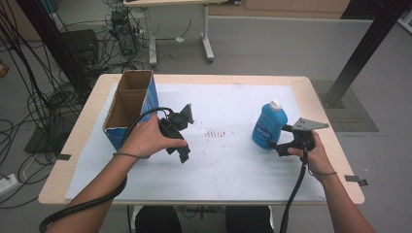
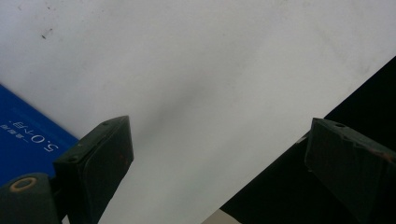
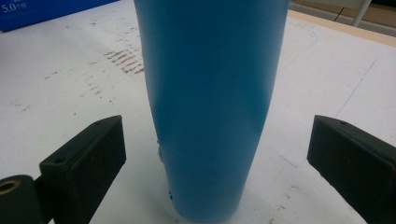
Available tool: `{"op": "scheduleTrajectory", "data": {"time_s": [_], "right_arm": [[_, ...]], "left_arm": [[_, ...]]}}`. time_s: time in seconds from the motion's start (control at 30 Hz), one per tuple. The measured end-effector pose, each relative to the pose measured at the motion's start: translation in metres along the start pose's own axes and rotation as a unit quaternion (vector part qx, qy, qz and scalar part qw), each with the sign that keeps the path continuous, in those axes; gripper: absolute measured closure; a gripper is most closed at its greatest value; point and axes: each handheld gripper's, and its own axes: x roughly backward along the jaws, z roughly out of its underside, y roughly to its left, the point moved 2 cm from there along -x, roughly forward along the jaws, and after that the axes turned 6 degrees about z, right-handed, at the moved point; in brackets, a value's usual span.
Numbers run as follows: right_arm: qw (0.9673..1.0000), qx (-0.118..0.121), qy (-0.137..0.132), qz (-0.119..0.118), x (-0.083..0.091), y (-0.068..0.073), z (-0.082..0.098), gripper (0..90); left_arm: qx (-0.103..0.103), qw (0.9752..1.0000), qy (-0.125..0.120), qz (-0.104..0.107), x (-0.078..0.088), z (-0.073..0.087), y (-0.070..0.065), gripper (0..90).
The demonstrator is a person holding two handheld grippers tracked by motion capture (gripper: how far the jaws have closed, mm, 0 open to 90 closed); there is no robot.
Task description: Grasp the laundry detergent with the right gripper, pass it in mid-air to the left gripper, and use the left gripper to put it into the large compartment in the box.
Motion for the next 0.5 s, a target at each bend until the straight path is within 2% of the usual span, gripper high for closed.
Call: {"op": "scheduleTrajectory", "data": {"time_s": [0.5], "right_arm": [[1.0000, -0.005, -0.006, -0.005, -0.011, 0.001, -0.001, 4.4]], "left_arm": [[0.002, 1.0000, 0.000, 0.002, 0.001, 0.001, 0.002, 8.2]]}}
